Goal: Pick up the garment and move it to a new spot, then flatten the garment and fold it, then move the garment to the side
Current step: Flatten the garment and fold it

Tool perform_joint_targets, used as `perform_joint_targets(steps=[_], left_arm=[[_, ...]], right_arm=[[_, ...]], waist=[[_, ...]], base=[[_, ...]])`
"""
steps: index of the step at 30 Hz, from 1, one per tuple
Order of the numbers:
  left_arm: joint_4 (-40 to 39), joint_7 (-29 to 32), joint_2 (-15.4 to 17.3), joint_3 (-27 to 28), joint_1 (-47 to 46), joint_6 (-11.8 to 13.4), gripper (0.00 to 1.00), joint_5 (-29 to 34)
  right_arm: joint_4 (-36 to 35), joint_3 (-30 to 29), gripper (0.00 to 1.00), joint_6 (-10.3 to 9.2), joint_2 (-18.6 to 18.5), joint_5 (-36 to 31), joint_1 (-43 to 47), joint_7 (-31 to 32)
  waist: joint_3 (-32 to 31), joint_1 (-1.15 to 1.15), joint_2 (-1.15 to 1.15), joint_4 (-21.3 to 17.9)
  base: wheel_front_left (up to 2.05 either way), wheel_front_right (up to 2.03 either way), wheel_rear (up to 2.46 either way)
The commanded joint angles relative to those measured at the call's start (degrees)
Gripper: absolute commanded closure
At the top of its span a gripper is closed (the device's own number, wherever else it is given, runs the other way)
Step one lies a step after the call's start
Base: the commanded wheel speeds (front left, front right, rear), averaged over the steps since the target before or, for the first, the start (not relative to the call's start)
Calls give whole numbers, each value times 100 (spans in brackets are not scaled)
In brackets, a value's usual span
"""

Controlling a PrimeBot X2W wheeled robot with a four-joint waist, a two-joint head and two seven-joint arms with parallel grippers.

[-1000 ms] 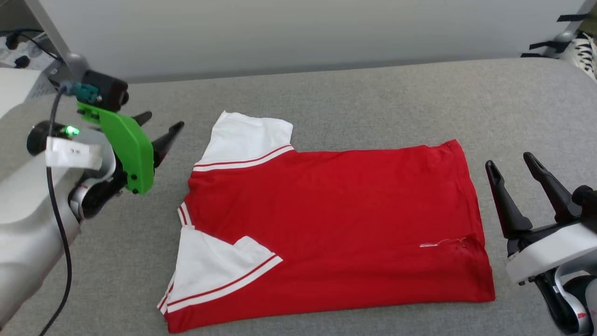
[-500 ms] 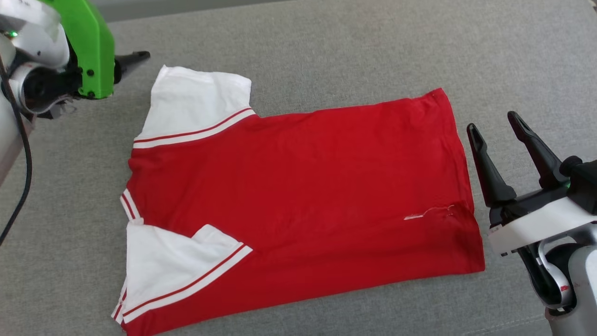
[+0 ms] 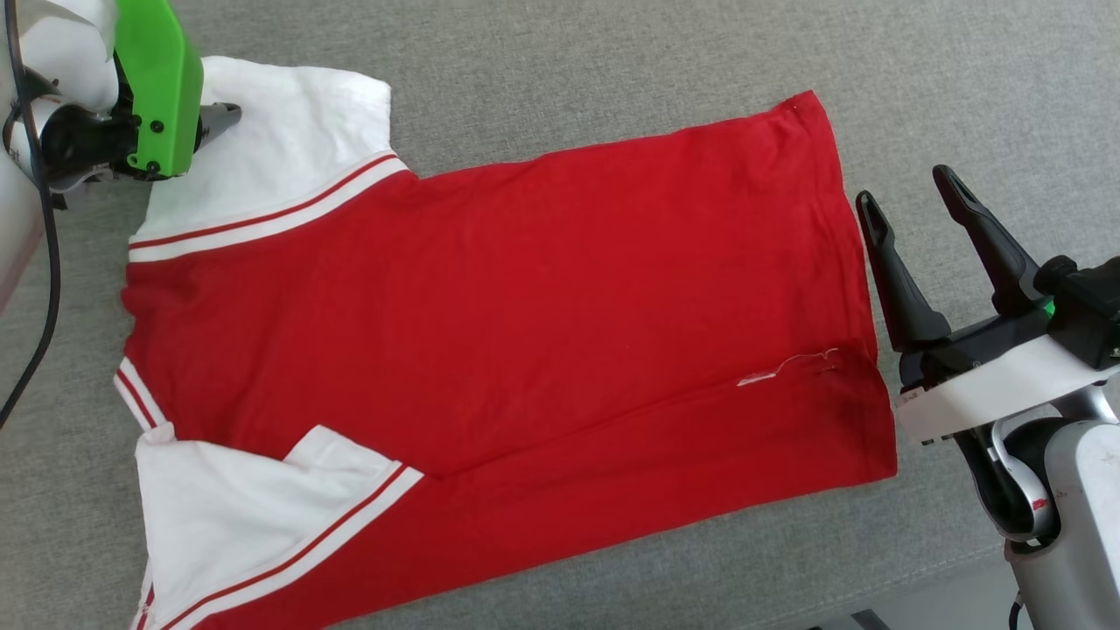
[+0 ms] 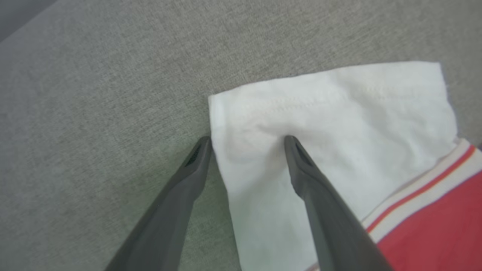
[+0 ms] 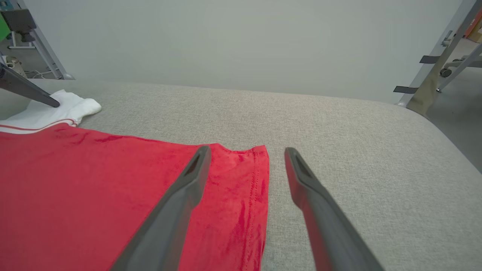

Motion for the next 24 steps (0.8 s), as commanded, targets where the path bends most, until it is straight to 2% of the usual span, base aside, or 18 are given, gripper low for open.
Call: perform_joint_targets(steps=[1, 7, 8, 9, 17, 19, 24], left_arm=[[59, -51, -24, -47, 42, -29, 0, 52], [187, 147, -28, -294, 270, -52, 0, 91], [183, 144, -24, -313, 286, -54, 57, 99], [182, 120, -18, -332, 304, -56, 100, 112], [69, -538, -136, -343, 263, -65, 100, 227], [-69, -762, -150, -370, 206, -65, 100, 300], [-478, -1234, -196, -473, 182, -66, 100, 443]], right_arm=[[47, 17, 0, -4, 16, 17, -100, -70], [167, 28, 0, -4, -25, 59, -166, -153], [174, 24, 0, -4, -27, 63, -174, -159], [181, 20, 0, -4, -30, 68, -186, -162], [167, -190, 0, -4, -186, 116, -295, -53], [154, -223, 0, -4, -354, 100, -379, 113], [266, 92, 0, -4, -1054, 335, -797, 1058]], waist=[[110, -1, 0, -89], [98, -1, 0, -107], [98, -1, 0, -110], [95, -1, 0, -111], [-186, -1, 0, 87], [-285, -1, 0, 174], [-481, -1, 0, 443]], base=[[0, 0, 0], [0, 0, 0], [0, 0, 0], [0, 0, 0], [0, 0, 0], [0, 0, 0], [0, 0, 0]])
